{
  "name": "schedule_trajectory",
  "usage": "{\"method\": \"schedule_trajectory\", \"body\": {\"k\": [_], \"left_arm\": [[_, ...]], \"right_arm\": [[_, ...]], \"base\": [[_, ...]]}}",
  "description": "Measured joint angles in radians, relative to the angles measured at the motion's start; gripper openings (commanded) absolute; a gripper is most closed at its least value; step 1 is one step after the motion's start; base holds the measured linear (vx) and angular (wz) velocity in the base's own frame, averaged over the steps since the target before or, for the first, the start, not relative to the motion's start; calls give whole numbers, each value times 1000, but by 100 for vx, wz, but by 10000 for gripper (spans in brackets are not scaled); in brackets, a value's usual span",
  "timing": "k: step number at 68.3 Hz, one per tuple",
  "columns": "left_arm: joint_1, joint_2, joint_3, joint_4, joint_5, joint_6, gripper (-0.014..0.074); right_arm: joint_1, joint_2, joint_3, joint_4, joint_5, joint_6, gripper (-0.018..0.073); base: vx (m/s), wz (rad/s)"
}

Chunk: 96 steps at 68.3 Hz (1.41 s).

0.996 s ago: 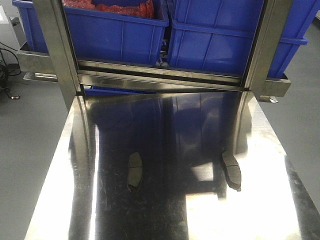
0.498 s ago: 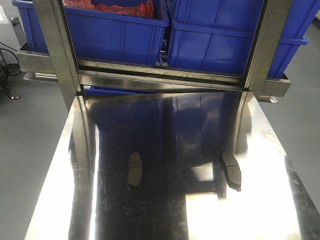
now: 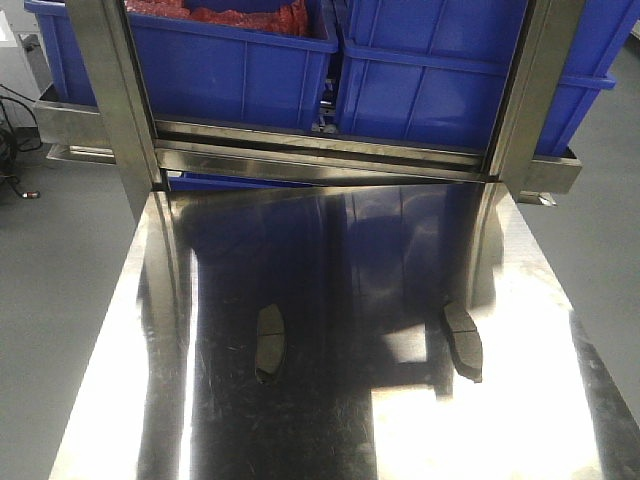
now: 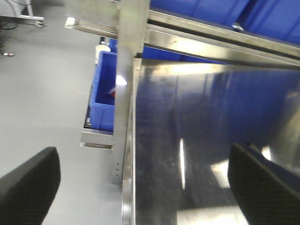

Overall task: Move and align brake pads A on conveyor
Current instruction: 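Move the left gripper toward the brake pad nearest the left arm, then lower the open left gripper around the brake pad and close it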

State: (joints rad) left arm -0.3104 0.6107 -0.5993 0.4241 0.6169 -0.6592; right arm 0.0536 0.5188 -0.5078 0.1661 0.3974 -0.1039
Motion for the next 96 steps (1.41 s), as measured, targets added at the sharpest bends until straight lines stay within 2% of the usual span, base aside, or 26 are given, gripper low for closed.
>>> {"method": "schedule_trajectory", "body": {"k": [4, 13, 18, 27, 38, 47, 52, 60, 73, 96], "left_arm": [[0, 36, -24, -53, -1, 80, 640], [0, 194, -124, -239, -11, 288, 639], [-9, 292, -193, -313, -19, 388, 639], [-76, 495, -307, -367, -40, 463, 638], [-188, 726, -429, -346, -42, 451, 631], [-236, 900, -522, -315, -38, 345, 630], [-242, 972, -562, -310, -30, 279, 629], [-244, 1080, -618, -312, -18, 235, 628], [-244, 1212, -669, -324, -2, 223, 624], [-244, 1332, -680, -357, -12, 222, 606]], "right_arm": [[0, 0, 0, 0, 0, 0, -10], [0, 0, 0, 0, 0, 0, -10], [0, 0, 0, 0, 0, 0, -10], [0, 0, 0, 0, 0, 0, -10], [0, 0, 0, 0, 0, 0, -10], [0, 0, 0, 0, 0, 0, -10], [0, 0, 0, 0, 0, 0, -10], [0, 0, 0, 0, 0, 0, -10], [0, 0, 0, 0, 0, 0, -10], [0, 0, 0, 0, 0, 0, -10]], "base": [[0, 0], [0, 0], [0, 0], [0, 0], [0, 0], [0, 0], [0, 0], [0, 0], [0, 0], [0, 0]]}}
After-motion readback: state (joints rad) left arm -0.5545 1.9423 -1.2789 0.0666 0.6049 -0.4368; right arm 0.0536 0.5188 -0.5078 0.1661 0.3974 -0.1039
